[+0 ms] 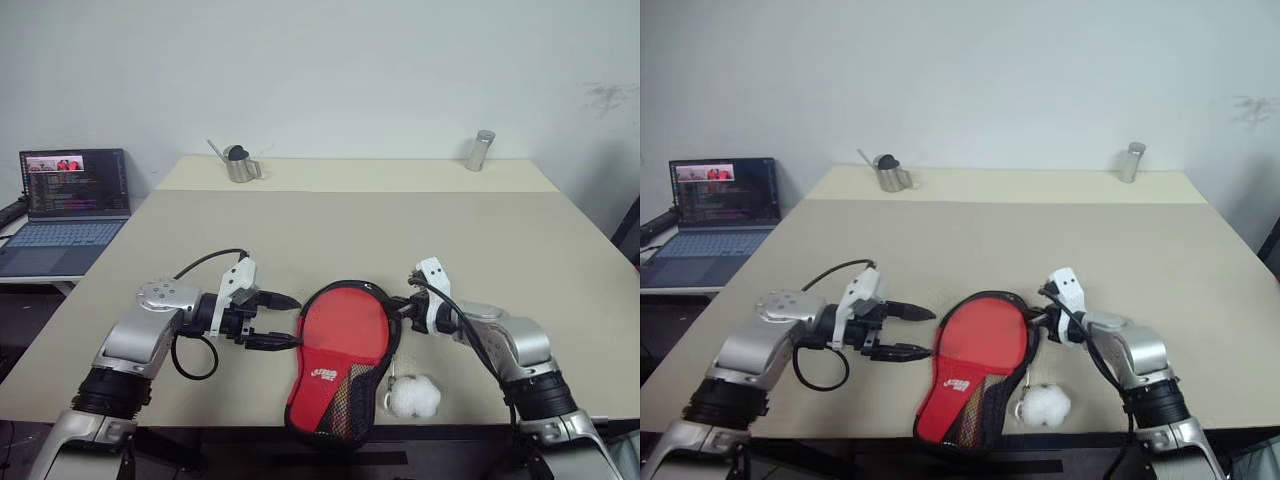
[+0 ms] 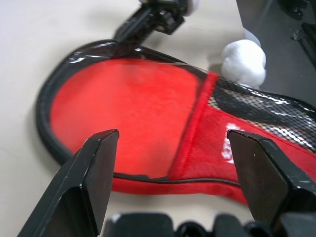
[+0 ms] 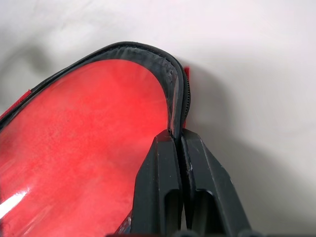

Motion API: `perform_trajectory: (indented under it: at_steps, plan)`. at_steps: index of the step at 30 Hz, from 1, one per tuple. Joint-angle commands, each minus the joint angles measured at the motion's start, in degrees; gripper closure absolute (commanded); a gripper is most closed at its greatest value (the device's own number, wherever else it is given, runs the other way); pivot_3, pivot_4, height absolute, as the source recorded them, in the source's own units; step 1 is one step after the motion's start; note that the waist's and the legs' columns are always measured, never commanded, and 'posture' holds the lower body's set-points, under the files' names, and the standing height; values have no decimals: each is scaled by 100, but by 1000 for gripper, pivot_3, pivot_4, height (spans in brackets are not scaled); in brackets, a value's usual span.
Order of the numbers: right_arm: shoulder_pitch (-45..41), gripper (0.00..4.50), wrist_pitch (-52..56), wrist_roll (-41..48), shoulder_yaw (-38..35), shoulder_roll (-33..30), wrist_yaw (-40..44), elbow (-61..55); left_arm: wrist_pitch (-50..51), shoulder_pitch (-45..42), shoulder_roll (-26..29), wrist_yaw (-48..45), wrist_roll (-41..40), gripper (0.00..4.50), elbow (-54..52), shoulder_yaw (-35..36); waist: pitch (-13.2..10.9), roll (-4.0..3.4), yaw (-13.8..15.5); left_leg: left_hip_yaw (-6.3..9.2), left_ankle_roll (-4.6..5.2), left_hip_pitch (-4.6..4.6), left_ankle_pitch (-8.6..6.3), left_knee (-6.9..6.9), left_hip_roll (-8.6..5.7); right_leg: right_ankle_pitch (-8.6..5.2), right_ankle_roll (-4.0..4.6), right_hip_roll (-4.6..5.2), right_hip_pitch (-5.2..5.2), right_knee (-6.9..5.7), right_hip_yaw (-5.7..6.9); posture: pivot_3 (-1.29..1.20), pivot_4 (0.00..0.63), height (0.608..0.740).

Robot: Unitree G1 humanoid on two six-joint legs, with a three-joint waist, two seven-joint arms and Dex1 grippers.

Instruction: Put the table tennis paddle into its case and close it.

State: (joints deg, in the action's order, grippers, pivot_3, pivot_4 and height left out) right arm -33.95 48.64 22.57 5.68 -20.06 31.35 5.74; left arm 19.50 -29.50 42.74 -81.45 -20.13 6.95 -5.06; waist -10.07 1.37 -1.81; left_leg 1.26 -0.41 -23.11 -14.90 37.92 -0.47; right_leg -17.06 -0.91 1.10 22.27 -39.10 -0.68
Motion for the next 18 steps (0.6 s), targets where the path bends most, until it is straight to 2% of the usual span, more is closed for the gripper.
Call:
perform_trajectory:
  at_steps: [1, 11, 18]
  plan:
    - [-526, 4481, -507, -225, 20, 54, 171, 347, 50, -8, 67, 66, -103, 669, -285, 109, -1, -1, -4, 0, 0, 0, 0, 0, 0, 0, 0, 0, 0, 0, 0, 0, 150, 740]
    - [-1309, 4481, -1124, -650, 252, 231, 677, 1402, 155, -8, 18, 170, -107, 669, -385, 68, -2, -2, -3, -2, 0, -1, 0, -1, 0, 0, 1, 0, 2, 2, -1, 0, 150, 740]
    - [-1351, 4481, -1157, -933, 513, 275, 981, 1603, 173, -18, -35, 239, -91, 669, -404, 17, -2, -2, -6, -3, 0, -1, 0, -1, 1, 0, 1, 0, 3, 2, -1, 0, 150, 740]
